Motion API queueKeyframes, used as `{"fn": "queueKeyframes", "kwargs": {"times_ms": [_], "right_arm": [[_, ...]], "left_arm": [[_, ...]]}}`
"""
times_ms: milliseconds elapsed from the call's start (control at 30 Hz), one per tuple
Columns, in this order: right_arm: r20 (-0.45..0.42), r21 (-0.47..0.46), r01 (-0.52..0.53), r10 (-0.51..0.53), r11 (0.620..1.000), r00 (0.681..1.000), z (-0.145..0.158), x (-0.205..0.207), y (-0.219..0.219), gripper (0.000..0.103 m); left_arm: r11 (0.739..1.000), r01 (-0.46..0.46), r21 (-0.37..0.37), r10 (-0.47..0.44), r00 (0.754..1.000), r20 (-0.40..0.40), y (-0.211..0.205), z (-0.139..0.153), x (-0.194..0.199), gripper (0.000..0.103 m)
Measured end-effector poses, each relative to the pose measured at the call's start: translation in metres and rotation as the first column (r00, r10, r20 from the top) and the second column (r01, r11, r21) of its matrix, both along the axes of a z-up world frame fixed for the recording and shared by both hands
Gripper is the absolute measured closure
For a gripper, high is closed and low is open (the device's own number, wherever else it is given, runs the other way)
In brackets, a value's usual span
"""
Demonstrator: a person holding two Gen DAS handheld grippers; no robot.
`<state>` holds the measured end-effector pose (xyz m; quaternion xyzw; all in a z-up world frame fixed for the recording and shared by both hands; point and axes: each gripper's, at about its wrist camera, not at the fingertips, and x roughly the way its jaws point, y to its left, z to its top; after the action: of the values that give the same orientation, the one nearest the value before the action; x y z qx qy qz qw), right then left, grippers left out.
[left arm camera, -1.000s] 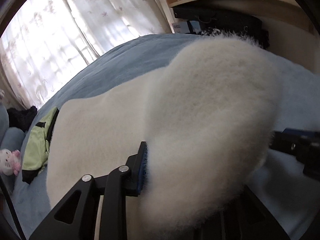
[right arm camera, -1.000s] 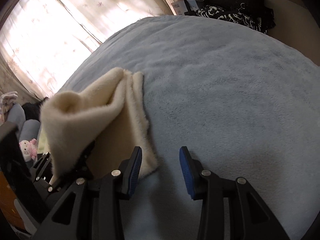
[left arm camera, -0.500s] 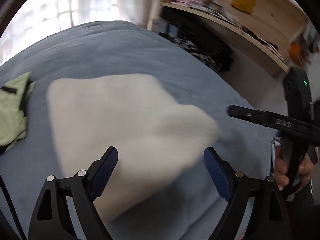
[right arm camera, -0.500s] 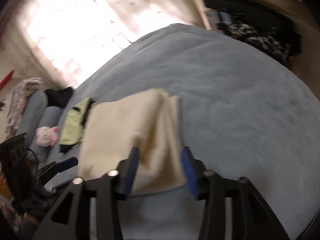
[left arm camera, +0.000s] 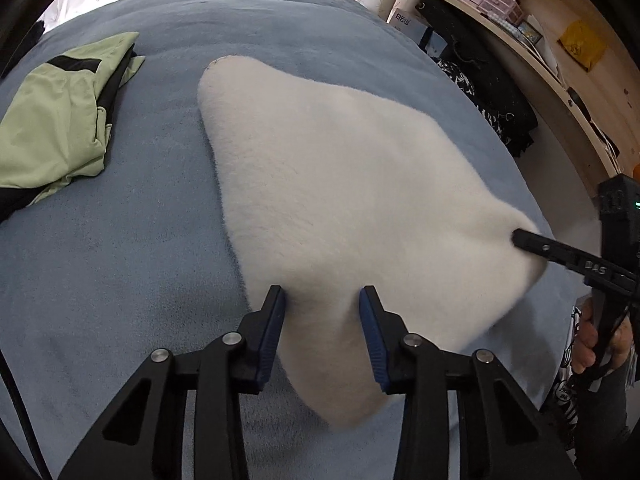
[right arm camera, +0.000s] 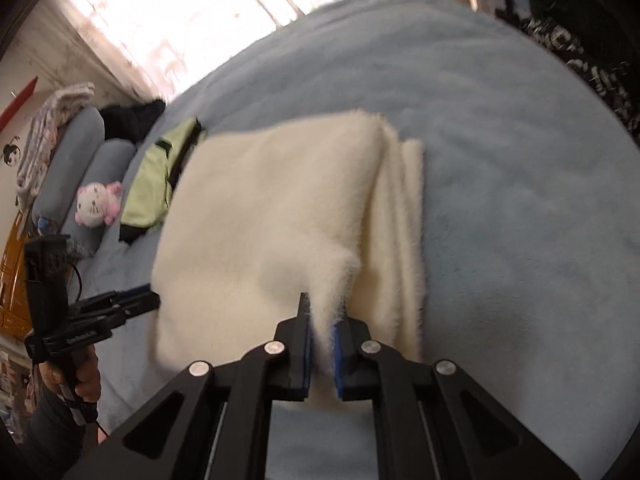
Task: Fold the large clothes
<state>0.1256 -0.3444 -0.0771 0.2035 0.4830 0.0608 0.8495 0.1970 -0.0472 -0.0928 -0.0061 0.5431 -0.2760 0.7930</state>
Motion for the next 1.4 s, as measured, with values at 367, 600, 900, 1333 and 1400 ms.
{"fn": "queueKeyframes", "kwargs": {"times_ms": [367, 600, 900, 1333, 1400], "right_arm": [[-0.055, 0.011, 0.088, -0.088, 0.996, 0.995, -0.069, -0.014, -0.011, 0.096], [-0.026, -0.008, 0.024, -0.024, 1.0, 0.999, -0.03, -0.007, -0.008, 0.066], [0.005, 0.088, 0.094, -0.095, 0.992, 0.995, -0.012, 0.07, -0.043, 0.041], [-0.077, 0.115, 0.111, -0.102, 0.987, 0.992, -0.051, 0.136, -0.051, 0.064], [-0.067, 0.052, 0.076, -0.073, 0.996, 0.995, -0.051, 0.14, -0.041, 0.072]], "left_arm": [[0.992, 0.045, 0.12, -0.057, 0.994, 0.098, -0.025, -0.014, -0.027, 0.071], [0.994, 0.082, 0.07, -0.087, 0.993, 0.074, -0.022, 0.001, -0.02, 0.042], [0.998, -0.014, -0.06, 0.017, 0.998, 0.054, 0.001, 0.025, 0.047, 0.026], [0.997, -0.054, -0.064, 0.05, 0.997, -0.058, 0.01, -0.02, 0.107, 0.026], [0.995, -0.065, -0.076, 0.06, 0.996, -0.07, 0.009, -0.025, 0.11, 0.026]]}}
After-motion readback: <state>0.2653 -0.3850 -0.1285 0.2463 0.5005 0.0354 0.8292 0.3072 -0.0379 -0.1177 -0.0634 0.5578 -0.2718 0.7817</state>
